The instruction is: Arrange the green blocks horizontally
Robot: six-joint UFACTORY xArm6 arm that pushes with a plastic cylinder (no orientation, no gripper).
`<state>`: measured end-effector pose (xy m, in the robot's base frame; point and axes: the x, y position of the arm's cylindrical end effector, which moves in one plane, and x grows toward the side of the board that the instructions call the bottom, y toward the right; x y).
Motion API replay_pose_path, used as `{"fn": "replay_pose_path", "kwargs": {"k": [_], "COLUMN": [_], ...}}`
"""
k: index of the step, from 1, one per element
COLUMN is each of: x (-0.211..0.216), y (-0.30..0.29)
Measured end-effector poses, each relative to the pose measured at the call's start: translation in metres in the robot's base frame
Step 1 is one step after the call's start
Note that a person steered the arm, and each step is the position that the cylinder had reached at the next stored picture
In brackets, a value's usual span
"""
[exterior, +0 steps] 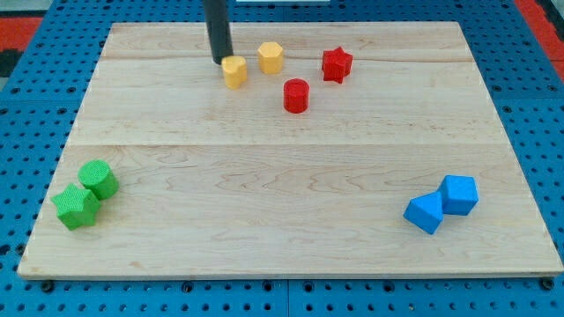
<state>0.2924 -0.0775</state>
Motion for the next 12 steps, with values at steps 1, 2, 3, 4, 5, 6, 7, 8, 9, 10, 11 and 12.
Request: {"fn": "replay_pose_path", "kwargs": {"k": [1,2,3,4,5,6,7,8,9,10,11,12], "x": [0.020,0.021,0.056,0.109,0.118,0.159,0.215,0.261,0.254,0.219,0.199,0.180], "y": [-0.004,-0.022,-0.088,-0.183,-0.226,-0.227,-0.225,-0.222,-0.157,-0.090,-0.030,0.008]}}
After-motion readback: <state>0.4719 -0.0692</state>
